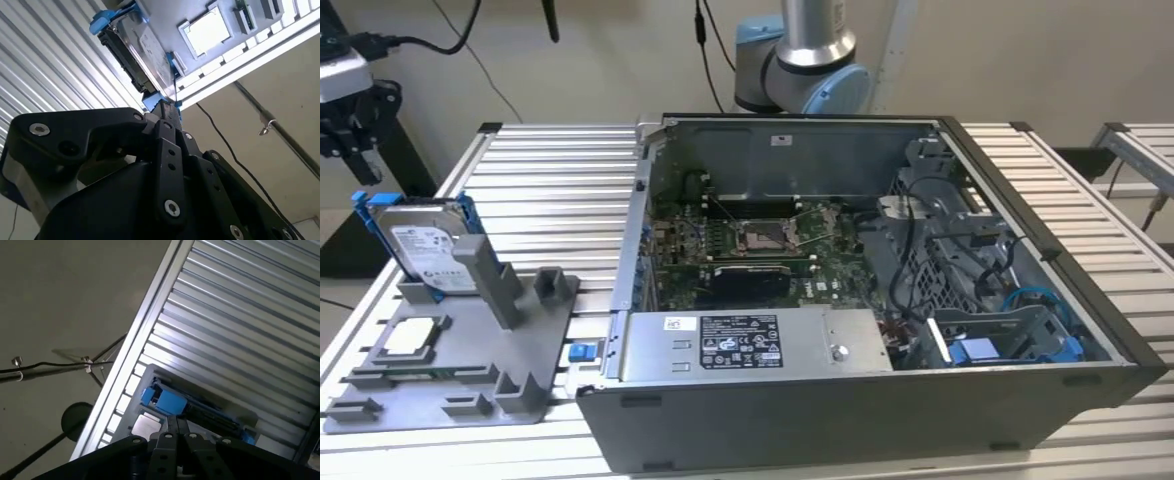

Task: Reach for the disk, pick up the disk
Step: 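Pick up the disk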

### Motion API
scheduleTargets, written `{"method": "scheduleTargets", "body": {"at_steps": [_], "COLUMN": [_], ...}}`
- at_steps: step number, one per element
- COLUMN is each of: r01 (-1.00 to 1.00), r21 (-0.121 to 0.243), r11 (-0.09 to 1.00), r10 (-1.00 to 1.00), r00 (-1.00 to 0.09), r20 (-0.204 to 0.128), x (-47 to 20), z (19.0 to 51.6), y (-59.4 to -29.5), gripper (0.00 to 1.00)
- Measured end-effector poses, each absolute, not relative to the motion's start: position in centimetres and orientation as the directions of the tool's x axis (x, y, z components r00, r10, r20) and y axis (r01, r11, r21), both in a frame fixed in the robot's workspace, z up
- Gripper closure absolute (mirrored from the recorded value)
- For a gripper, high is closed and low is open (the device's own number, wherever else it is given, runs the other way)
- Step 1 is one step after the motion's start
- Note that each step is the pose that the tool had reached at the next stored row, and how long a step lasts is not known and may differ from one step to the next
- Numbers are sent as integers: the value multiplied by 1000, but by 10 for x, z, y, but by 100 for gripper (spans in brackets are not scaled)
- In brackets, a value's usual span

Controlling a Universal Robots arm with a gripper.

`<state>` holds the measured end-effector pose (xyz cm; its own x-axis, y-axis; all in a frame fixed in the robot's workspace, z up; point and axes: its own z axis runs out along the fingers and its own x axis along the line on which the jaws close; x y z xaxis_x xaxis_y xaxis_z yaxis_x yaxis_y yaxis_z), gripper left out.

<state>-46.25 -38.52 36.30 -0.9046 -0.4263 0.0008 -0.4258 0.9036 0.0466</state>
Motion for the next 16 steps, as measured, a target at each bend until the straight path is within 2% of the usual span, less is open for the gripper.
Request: {"method": "scheduleTargets", "body": {"at_steps": [16], "r01": [-668], "r21": [46], "r11": [743], "r10": [-668], "r00": [-744], "r20": [1], "x": [-462], "z": [363], "y": [-385], "gripper": [100]}}
